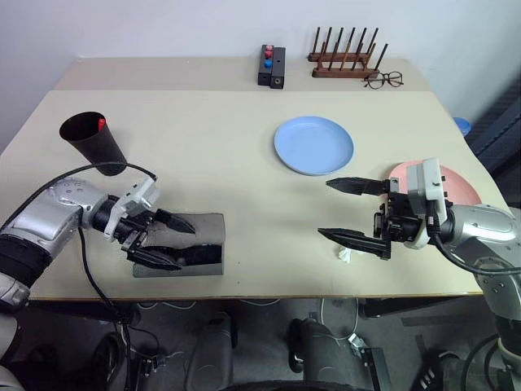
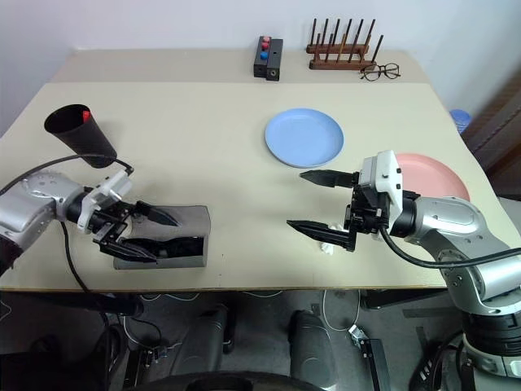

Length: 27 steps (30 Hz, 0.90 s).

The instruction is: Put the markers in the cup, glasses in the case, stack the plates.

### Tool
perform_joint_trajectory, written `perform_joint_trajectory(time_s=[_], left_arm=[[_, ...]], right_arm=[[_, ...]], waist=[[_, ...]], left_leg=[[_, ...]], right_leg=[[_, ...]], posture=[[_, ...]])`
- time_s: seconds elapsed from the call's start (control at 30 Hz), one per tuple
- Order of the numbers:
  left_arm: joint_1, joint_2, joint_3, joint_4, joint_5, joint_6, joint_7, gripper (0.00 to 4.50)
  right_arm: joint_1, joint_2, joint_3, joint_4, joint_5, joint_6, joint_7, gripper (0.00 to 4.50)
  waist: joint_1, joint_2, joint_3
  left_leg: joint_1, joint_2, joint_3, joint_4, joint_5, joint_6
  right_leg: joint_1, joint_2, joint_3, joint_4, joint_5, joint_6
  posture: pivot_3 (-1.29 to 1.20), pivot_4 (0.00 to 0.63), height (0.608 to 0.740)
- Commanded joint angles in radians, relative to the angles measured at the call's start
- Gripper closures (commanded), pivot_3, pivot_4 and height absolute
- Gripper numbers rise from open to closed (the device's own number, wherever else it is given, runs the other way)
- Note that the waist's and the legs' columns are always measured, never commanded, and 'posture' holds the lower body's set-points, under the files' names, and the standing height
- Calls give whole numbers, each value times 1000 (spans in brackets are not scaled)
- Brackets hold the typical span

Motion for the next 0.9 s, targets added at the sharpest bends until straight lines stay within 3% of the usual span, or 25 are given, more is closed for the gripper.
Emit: perform_joint_trajectory(time_s=[0.03, 0.13, 0.37, 0.6, 0.9], left_arm=[[-77, -26, 108, 58, -5, 80, -4, 57], [-147, -106, 199, 189, 91, 14, 10, 897], [-208, -207, 331, 335, 260, -59, 87, 4477], [-87, -232, 316, 355, 474, -261, 87, 4477], [-50, -262, 346, 394, 559, -308, 27, 4477]], right_arm=[[-10, 9, -14, -20, 12, -8, -6, 0], [-11, 23, 17, 0, -46, -37, -23, 0], [-34, 75, 36, 18, -72, -42, -60, 0], [-44, 72, 31, 23, -72, -34, -53, 0], [-43, 69, 27, 18, -73, -32, -53, 0]], waist=[[1, 0, 0], [0, 0, 0], [-3, 0, 0], [-2, 0, 0], [0, -1, 0]], left_leg=[[0, 0, 0, 0, 0, 0], [0, 0, 0, 0, 0, 0], [0, 0, 0, 0, 0, 0], [0, 0, 1, 0, 0, 0], [0, 0, 1, 0, 0, 0]], right_leg=[[0, 0, 0, 0, 0, 0], [0, 0, 0, 0, 0, 1], [0, 0, 0, 1, 1, 0], [0, 0, 0, 1, 1, 0], [0, 0, 0, 1, 1, 0]], posture=[[0, 150, 740], [0, 150, 740], [0, 150, 740], [0, 150, 740], [0, 150, 740]])
